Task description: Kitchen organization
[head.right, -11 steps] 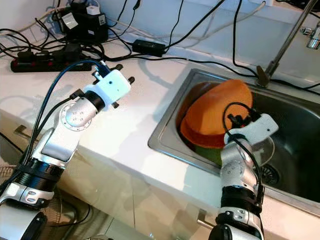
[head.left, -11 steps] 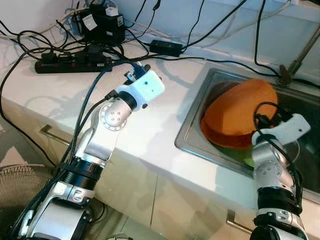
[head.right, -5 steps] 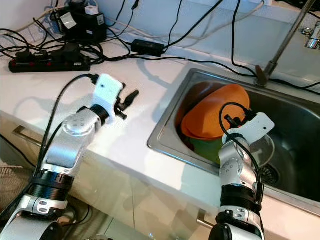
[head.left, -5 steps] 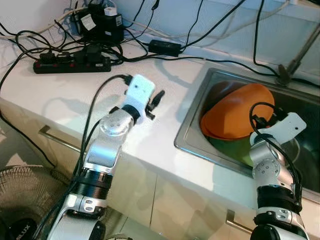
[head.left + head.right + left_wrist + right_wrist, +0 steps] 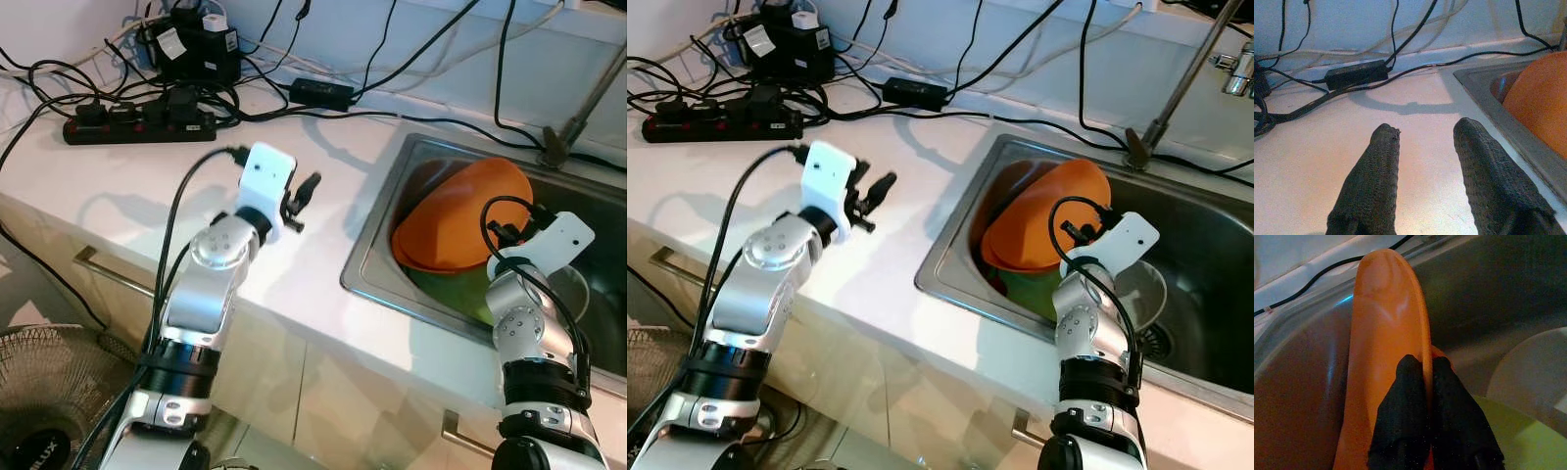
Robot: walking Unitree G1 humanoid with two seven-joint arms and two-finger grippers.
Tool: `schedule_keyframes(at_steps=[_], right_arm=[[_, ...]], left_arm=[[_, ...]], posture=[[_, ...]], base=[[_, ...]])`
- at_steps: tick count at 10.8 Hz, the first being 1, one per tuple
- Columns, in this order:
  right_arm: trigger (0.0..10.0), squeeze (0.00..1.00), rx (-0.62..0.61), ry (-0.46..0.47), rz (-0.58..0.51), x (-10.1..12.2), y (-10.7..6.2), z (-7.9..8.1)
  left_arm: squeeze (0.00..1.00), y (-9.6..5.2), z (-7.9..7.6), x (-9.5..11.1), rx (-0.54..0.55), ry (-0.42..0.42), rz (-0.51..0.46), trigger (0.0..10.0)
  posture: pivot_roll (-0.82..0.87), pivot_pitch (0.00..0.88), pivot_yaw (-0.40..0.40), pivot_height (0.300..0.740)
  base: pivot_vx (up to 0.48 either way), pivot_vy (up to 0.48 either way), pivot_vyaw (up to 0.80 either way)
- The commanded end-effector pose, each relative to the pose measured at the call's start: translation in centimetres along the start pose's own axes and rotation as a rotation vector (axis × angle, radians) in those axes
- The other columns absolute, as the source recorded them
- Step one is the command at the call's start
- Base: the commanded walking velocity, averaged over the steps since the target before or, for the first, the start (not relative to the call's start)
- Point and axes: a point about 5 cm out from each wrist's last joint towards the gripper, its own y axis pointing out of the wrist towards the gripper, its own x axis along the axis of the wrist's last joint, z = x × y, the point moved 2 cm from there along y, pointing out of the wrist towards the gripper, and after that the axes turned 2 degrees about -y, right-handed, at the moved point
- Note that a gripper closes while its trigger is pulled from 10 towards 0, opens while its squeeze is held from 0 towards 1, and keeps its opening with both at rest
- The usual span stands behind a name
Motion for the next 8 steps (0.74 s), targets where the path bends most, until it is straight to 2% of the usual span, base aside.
schedule_keyframes(at_steps=[1, 2, 3, 4, 5, 8], right_arm=[[10.0, 1.00, 0.026, -0.030, 0.013, 0.0, 0.2, 0.8], [10.0, 0.98, 0.027, -0.032, 0.014, 0.0, 0.3, 0.9], [10.0, 0.73, 0.028, -0.034, 0.014, 0.0, 0.3, 0.9], [10.0, 0.00, 0.028, -0.036, 0.015, 0.0, 0.4, 0.9], [10.0, 0.00, 0.031, -0.039, 0.017, 0.0, 0.4, 1.0], [10.0, 0.00, 0.034, -0.042, 0.023, -0.2, 0.5, 1.1]], left_arm=[[0.00, -0.1, 0.6, 1.0, 0.057, -0.006, -0.066, 10.0], [0.00, -0.3, 1.6, 1.3, 0.133, -0.020, -0.109, 10.0], [0.00, -0.8, 3.2, 1.0, 0.232, -0.001, -0.117, 10.0], [0.00, -1.3, 4.0, 0.8, 0.288, -0.012, -0.123, 10.0], [0.00, -1.7, 4.6, 0.6, 0.324, -0.011, -0.124, 10.0], [0.00, -1.8, 4.6, -0.2, 0.341, -0.011, -0.107, 10.0]], posture=[[0.13, 0.000, -0.075, 0.740], [0.13, 0.000, -0.077, 0.740], [0.13, 0.000, -0.078, 0.740], [0.13, 0.000, -0.079, 0.740], [0.14, 0.000, -0.080, 0.740], [0.13, 0.000, -0.084, 0.740]], base=[[0.000, 0.000, 0.00], [0.000, 0.000, 0.00], [0.000, 0.000, 0.00], [0.000, 0.000, 0.00], [0.000, 0.000, 0.00], [0.000, 0.000, 0.00]])
